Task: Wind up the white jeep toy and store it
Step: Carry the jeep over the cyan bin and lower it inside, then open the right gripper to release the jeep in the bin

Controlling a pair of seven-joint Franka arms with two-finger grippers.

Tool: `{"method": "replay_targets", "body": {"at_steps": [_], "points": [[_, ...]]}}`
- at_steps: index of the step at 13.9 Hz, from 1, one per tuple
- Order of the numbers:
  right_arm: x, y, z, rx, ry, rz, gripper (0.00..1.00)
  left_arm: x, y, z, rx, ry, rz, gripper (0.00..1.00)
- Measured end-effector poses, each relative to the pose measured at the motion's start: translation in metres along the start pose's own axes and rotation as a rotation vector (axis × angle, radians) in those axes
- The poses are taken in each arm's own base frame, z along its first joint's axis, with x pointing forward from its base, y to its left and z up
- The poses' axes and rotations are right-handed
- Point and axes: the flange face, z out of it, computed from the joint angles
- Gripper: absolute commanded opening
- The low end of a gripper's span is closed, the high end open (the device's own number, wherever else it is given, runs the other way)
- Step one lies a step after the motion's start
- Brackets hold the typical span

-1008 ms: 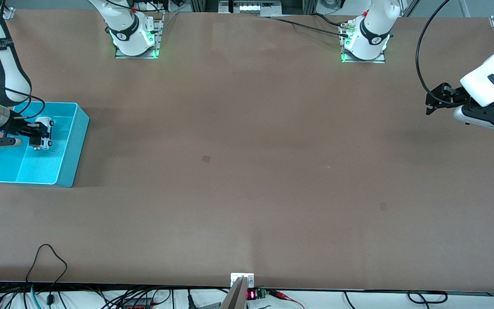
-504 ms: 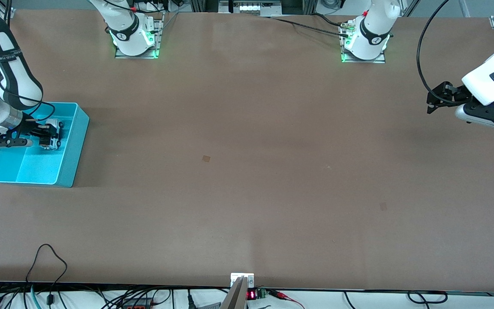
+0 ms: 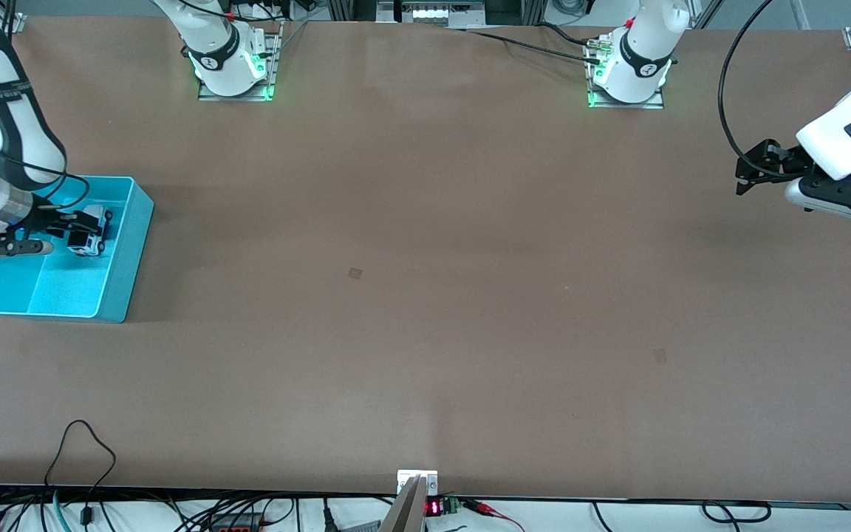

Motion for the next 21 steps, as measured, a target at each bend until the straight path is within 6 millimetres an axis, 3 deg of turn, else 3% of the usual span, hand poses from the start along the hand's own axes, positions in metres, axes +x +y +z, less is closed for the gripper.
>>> {"method": "replay_targets", "body": {"at_steps": [4,10,15,21], "points": [[0.027,-0.032,-0.099,-0.031,0.004,-0.093,1.0,0.0,0.0,0.0,0.0,0.0,0.0,1.0],[0.055,-0.116,-0.216,-0.04,0.053,-0.188,1.0,0.0,0.0,0.0,0.0,0.0,0.0,1.0],[0.067,-0.167,-0.253,-0.038,0.096,-0.163,1.0,0.0,0.0,0.0,0.0,-0.001,0.0,1.0],[0.052,-0.242,-0.298,-0.032,0.131,0.026,1.0,0.0,0.0,0.0,-0.001,-0.004,0.001,1.0]]}}
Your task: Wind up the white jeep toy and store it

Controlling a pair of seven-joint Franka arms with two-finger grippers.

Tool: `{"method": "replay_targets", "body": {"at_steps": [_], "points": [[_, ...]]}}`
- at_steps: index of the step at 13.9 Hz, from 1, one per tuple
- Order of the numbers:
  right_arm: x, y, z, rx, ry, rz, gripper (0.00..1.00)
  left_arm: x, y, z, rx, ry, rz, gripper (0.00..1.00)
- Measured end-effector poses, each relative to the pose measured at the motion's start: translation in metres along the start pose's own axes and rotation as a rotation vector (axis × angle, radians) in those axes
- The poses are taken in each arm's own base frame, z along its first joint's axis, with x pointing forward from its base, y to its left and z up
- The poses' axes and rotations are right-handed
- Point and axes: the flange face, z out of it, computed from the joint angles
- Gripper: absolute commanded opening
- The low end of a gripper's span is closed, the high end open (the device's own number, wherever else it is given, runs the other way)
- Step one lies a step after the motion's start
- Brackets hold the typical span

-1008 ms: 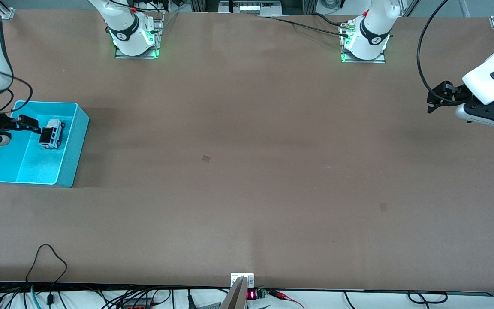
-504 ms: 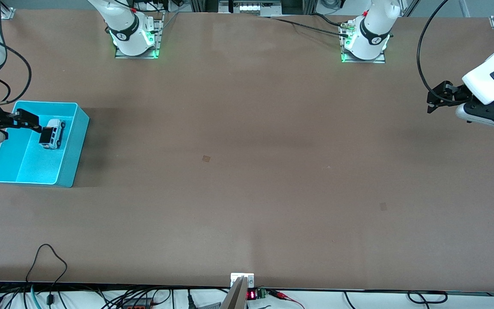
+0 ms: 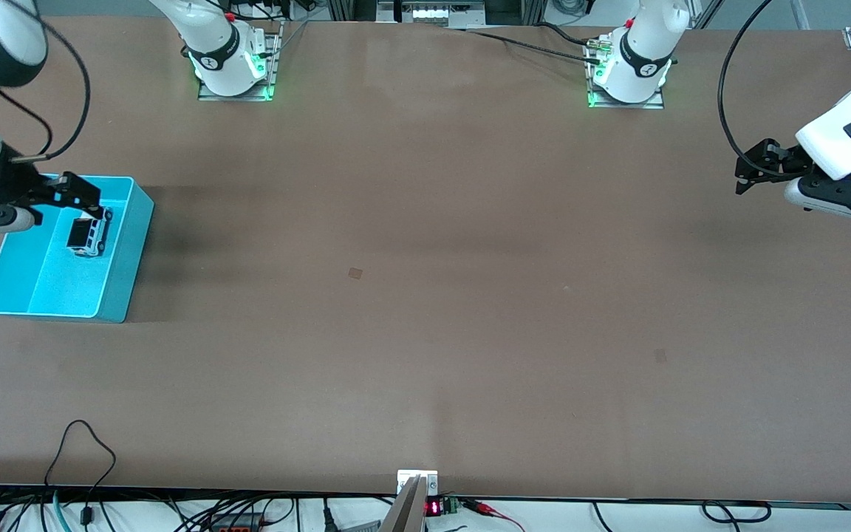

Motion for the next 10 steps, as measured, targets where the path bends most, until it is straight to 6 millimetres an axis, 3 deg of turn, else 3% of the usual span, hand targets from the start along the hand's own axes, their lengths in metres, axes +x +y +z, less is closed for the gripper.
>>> {"method": "replay_targets", "body": {"at_steps": [5,10], "points": [[-0.022,-0.031,-0.04,-0.004,0.02,0.018,1.0,0.0,0.0,0.0,0.0,0.0,0.0,1.0],[-0.042,-0.035,-0.069,0.044,0.028,0.078,1.0,0.0,0.0,0.0,0.0,-0.001,0.0,1.0]]}}
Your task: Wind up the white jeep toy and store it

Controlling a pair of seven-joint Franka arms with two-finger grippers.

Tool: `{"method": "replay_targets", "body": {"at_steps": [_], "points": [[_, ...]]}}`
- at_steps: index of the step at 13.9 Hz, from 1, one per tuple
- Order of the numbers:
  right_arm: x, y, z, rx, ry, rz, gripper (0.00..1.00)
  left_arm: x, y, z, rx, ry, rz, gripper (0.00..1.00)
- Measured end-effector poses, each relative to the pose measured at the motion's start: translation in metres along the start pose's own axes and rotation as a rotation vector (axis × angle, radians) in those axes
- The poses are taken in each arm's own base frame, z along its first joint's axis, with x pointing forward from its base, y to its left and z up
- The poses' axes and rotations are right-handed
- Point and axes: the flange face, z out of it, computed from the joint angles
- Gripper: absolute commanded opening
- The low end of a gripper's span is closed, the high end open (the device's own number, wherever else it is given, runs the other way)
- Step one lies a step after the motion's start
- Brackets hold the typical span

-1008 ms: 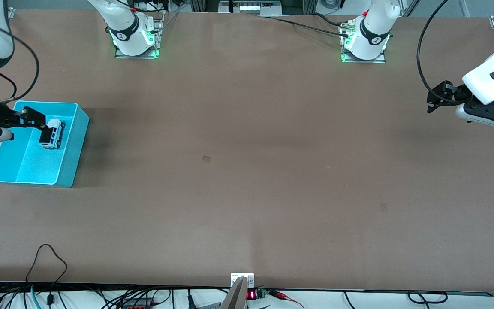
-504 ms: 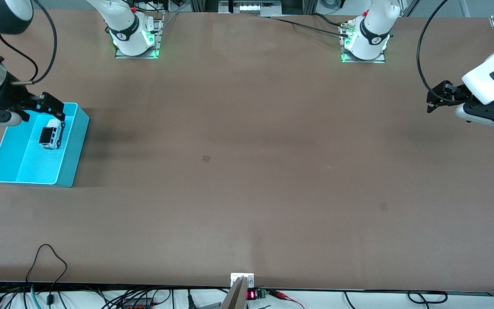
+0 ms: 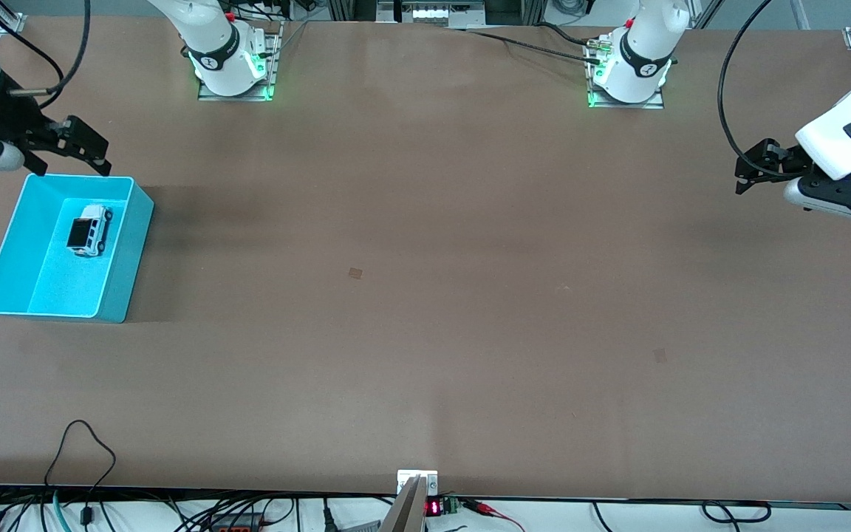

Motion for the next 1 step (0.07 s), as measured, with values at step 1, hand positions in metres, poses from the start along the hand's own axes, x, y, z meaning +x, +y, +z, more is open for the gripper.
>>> {"method": "replay_targets", "body": {"at_steps": [1], "points": [[-0.0017,0.0016,-0.0032,0.01,0.003,0.007,1.0,0.0,0.0,0.0,0.0,0.0,0.0,1.0]]}}
